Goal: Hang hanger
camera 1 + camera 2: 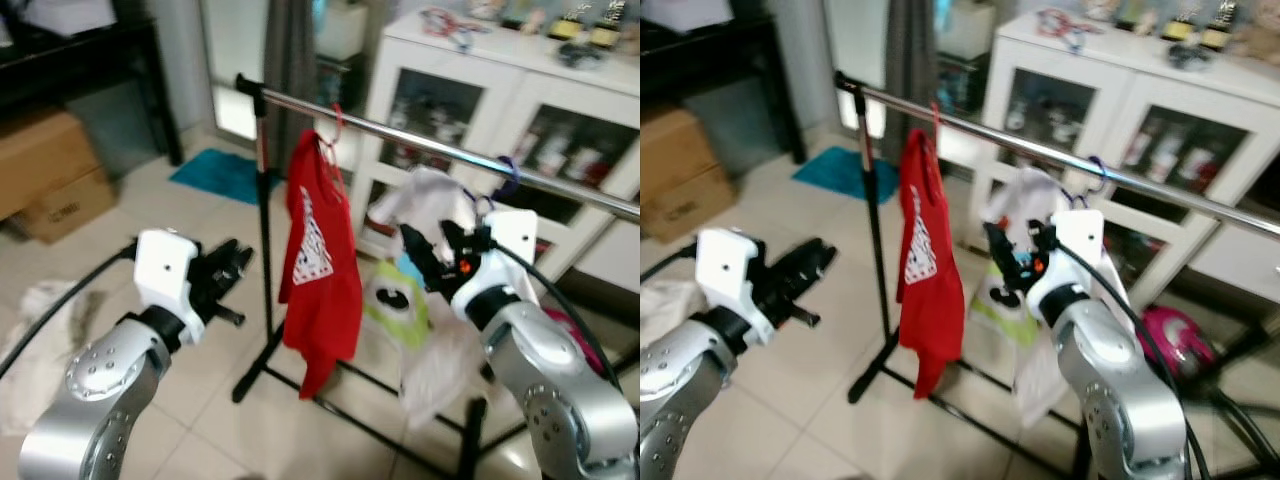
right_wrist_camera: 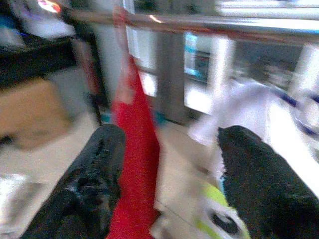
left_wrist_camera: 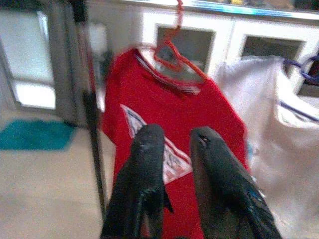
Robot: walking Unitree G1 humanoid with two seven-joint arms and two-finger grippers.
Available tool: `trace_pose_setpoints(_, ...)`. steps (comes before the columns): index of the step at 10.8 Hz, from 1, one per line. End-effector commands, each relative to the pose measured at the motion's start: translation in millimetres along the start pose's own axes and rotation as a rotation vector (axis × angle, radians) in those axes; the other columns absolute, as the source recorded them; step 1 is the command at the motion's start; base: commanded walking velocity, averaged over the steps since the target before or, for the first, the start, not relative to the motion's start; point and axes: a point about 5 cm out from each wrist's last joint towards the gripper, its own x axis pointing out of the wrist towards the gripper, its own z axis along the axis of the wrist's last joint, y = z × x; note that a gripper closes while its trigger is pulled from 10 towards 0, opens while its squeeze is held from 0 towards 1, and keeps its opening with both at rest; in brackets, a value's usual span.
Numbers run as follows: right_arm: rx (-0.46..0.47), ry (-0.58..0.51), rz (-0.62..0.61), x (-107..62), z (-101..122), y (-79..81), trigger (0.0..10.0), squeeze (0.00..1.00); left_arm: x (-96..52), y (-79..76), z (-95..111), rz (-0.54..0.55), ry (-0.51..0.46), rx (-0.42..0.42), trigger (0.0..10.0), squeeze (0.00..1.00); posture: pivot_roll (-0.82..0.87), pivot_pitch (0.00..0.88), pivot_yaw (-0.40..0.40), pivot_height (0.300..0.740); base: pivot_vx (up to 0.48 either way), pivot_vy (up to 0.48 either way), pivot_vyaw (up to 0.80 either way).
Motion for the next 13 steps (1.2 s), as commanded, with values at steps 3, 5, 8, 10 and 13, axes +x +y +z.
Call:
trace_pose_setpoints(3,-0.001,0.043,-0.053,3.0,-6.2,-2.9,10.0,1.00,3.5,4.5,4.7,0.083,-0.037,0.009,10.0,0.00,0.15,0.043,-0.055,0.740,0.000,0.000,0.00)
trace_pose_setpoints(5,0.000,0.050,-0.019,3.8,-10.0,0.2,10.0,1.00,5.9,3.3,8.3,0.079,-0.051,0.030,10.0,0.00,0.16,0.041,-0.052,0.740,0.126,0.000,0.00)
trace_pose_setpoints(8,-0.006,0.037,-0.030,4.2,-14.9,-0.4,10.0,1.00,8.7,0.1,5.8,0.065,-0.044,0.036,10.0,0.00,0.15,0.013,-0.042,0.740,0.413,0.000,0.80)
trace_pose_setpoints(10,-0.016,0.012,-0.051,8.1,-14.3,-0.9,10.0,1.00,15.0,0.9,5.8,0.056,-0.037,0.052,10.0,0.00,0.15,0.017,-0.050,0.740,0.480,0.000,0.00)
trace_pose_setpoints(13,-0.044,-0.080,-0.067,16.0,-5.0,-1.4,10.0,1.00,20.5,6.2,2.5,0.090,0.000,0.033,10.0,0.15,0.14,0.014,-0.042,0.740,0.443,0.000,0.00)
